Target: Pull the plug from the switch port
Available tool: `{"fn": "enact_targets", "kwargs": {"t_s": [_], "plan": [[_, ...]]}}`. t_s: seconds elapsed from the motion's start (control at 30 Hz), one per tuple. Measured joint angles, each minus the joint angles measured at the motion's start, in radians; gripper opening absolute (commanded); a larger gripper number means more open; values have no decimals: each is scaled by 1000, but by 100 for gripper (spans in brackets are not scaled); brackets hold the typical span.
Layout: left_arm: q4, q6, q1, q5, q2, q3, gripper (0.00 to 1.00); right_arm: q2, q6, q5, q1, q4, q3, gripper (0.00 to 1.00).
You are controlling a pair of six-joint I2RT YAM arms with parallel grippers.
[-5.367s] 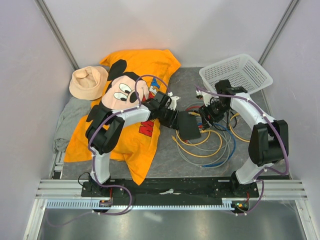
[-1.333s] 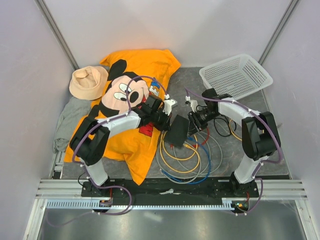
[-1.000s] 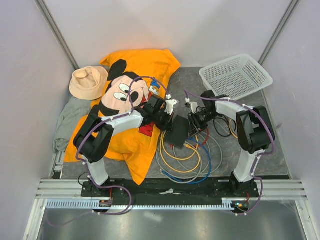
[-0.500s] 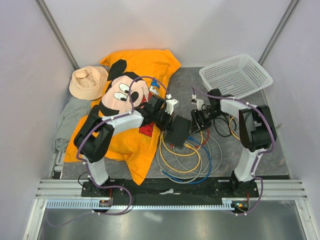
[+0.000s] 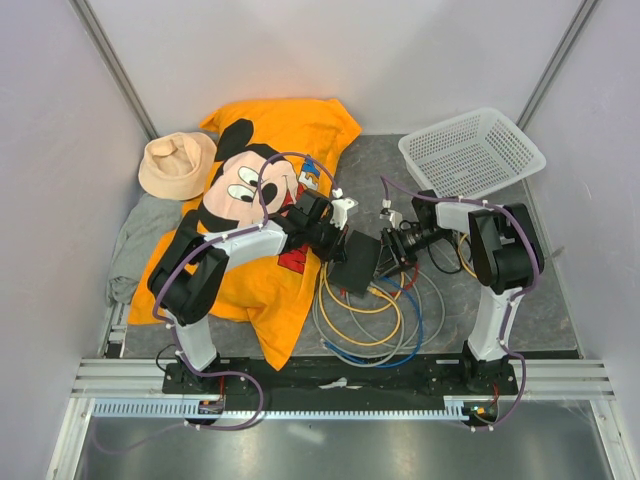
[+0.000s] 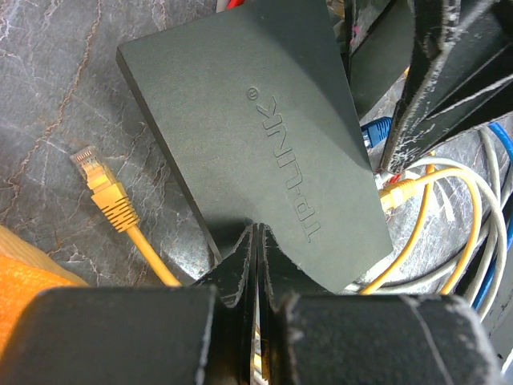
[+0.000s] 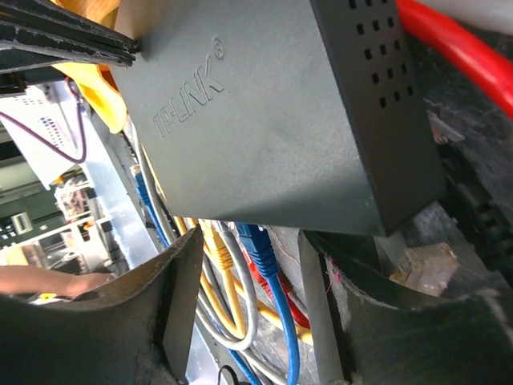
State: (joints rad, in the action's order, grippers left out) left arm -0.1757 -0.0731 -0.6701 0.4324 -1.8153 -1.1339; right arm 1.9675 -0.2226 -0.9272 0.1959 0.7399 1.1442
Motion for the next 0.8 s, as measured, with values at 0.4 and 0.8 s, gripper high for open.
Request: {"fn": "enact_targets", "kwargs": {"t_s": [0.4,0.8], "plan": [[13,0,0,11,-6,0,2,29,8,-19,-2,1,5,48],[15,-1,0,13,-6,0,2,10,111,9,-11,-72,-28,44]]}}
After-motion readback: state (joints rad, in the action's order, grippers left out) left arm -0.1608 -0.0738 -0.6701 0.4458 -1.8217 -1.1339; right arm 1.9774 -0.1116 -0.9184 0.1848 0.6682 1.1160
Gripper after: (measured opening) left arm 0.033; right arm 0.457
